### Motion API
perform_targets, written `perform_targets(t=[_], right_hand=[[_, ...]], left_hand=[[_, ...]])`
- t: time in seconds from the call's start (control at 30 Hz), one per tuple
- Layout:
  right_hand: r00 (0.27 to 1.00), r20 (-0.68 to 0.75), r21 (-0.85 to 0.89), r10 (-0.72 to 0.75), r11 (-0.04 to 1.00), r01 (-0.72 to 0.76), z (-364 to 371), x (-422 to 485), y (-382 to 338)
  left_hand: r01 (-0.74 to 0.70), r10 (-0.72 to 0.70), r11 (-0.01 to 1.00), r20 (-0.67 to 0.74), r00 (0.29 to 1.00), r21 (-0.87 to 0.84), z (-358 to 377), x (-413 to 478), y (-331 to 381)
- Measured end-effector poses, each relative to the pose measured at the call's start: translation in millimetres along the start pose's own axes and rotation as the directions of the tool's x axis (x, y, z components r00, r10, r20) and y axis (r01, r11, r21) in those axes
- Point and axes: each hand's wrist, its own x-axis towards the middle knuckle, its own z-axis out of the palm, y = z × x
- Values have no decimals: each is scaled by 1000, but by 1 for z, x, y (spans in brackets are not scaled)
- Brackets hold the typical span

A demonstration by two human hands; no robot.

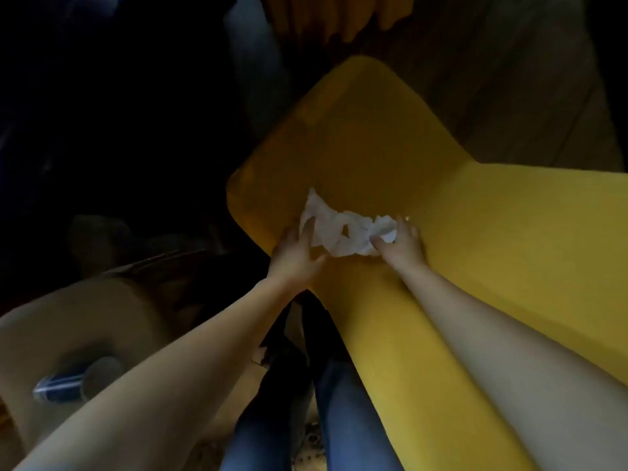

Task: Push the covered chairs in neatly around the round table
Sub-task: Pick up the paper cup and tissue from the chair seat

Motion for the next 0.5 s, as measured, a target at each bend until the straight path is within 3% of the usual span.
perform_targets(t=[0.13, 0.23, 0.4, 0.5], right_hand=[[998, -9, 3, -55, 998, 56, 29, 16, 5], [996, -10, -172, -84, 982, 81, 48, 22, 18], [959, -216, -229, -183, 964, 132, 56, 23, 21], [966, -159, -340, -204, 930, 140, 60, 26, 21]], left_hand=[[16, -15, 999, -56, 998, 30, 14, 29, 2], [47, -49, 995, 17, 999, 89, 36, 44, -4], [92, -87, 961, -30, 996, 260, 64, 55, -12], [60, -43, 970, -78, 996, 237, 74, 50, -20]])
